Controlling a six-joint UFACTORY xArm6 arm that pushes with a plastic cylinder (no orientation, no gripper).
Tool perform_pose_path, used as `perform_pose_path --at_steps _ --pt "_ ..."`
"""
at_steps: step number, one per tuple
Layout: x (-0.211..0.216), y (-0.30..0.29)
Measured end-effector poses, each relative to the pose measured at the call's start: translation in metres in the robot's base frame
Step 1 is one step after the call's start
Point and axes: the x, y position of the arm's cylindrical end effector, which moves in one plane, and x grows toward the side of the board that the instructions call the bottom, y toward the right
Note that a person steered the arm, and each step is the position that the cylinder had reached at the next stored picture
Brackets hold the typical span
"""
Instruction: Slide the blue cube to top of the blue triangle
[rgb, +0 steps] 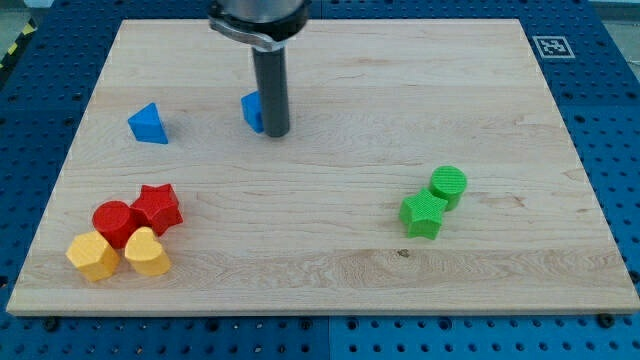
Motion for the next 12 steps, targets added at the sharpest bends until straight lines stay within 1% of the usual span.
perform_pose_path --at_steps 1,2,3,4,5,6,7,10,12 --pt "0.001 0.009" --pt "0.003 0.044" --pt "0.000 0.047" --pt "-0.011 0.007" --pt "-0.019 -0.012" --pt "-0.019 -0.015" --pt "-0.028 -0.011" --pt "-0.074 -0.015" --pt "-0.067 -0.019"
